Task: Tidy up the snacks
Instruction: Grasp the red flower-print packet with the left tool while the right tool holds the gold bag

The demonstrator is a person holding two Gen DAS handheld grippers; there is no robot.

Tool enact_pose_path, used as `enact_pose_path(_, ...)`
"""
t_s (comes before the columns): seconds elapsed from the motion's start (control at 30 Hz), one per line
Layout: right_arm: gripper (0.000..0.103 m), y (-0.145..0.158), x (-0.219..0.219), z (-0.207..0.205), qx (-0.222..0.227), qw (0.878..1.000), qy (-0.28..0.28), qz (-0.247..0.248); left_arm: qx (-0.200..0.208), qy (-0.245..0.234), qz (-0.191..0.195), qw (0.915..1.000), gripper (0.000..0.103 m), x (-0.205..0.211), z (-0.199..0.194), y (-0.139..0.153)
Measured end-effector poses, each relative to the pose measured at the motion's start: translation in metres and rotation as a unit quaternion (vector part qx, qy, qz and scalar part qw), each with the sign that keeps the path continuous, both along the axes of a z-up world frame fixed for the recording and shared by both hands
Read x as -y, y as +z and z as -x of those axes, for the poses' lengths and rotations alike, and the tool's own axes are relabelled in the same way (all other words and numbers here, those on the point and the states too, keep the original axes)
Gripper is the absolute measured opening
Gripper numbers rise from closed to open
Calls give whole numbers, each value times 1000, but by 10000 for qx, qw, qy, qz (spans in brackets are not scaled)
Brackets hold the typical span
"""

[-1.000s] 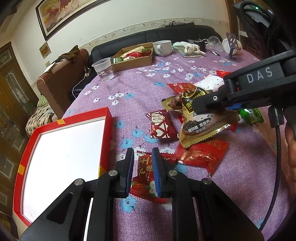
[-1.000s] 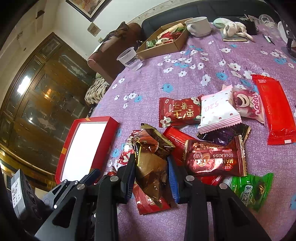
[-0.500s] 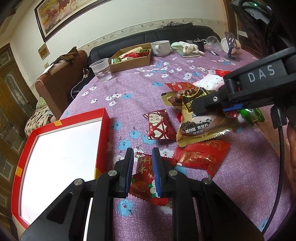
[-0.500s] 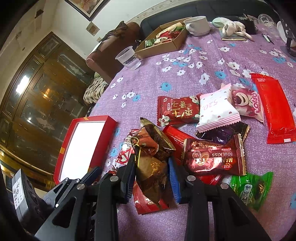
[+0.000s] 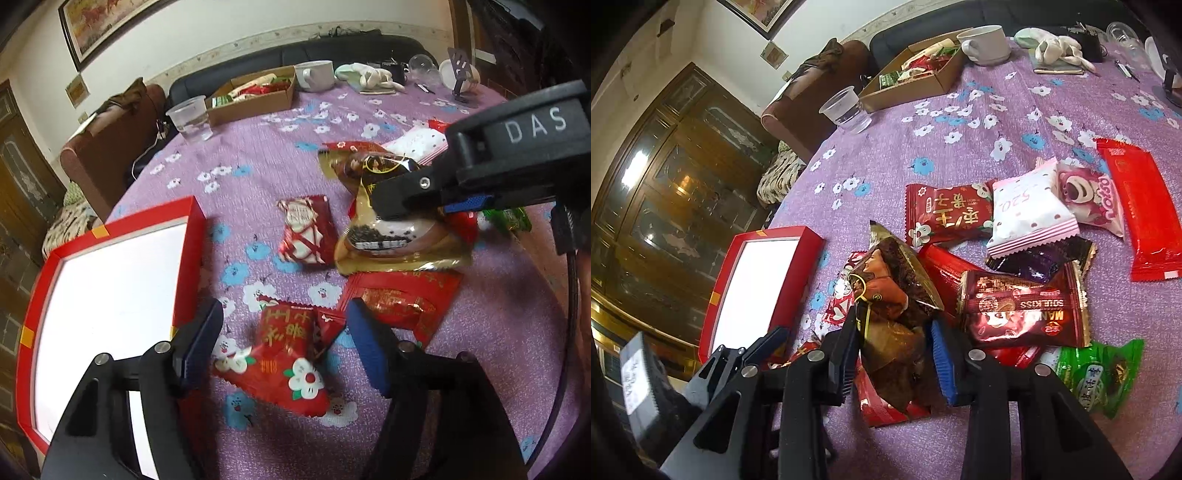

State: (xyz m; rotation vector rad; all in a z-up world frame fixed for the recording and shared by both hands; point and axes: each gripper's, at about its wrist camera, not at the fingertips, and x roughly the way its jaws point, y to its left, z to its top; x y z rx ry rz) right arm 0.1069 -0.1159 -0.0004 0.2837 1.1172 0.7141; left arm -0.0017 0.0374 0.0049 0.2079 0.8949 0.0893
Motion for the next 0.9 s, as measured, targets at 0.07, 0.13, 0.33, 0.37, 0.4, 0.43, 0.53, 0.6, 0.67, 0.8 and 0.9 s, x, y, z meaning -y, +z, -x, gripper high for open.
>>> enact_pose_path(0.07, 44, -3, -3, -1, -67, 10000, 30, -65, -99, -33, 89, 9999, 70, 0, -1, -3)
enact_pose_path(0.13, 48, -4, -6, 0, -73, 9998, 81, -145, -171, 37, 287, 9994, 73, -6, -3, -4)
enact_pose_path(0.33, 62, -3, -11, 0, -32, 9992, 112, -385, -288, 166, 837, 9959, 75, -18, -6, -7)
enact_pose_path(0.37, 57, -3, -12, 1, -6, 9993, 130, -341, -273, 167, 818, 9961, 75, -17, -6, -8)
enact_pose_path(0.4, 46, -4, -13, 1, -8, 9995, 121, -275, -274, 174, 834, 9960, 75, -16, -6, -8)
enact_pose_path(0.43, 35, -6, -14, 0, -93, 9994, 156, -282, -275, 175, 889, 9955, 73, -18, -5, -8)
enact_pose_path(0.53, 35, -9, -10, -1, -272, 9984, 134, -480, -250, 91, 985, 9948, 56, -16, -4, -7)
enact_pose_path(0.6, 35, -4, -9, 1, -140, 9988, 86, -462, -231, 32, 912, 9956, 51, -11, -3, -7)
enact_pose_path(0.67, 35, -1, -7, 3, -69, 9991, 37, -424, -214, 37, 855, 9961, 50, -11, -2, -6)
enact_pose_path(0.8, 35, 1, -3, 3, -51, 9989, -46, -458, -215, 48, 986, 9949, 44, -14, 0, -5)
enact_pose_path(0.9, 35, 4, 0, 3, 28, 9987, -85, -504, -211, 28, 942, 9953, 44, -13, 2, -4)
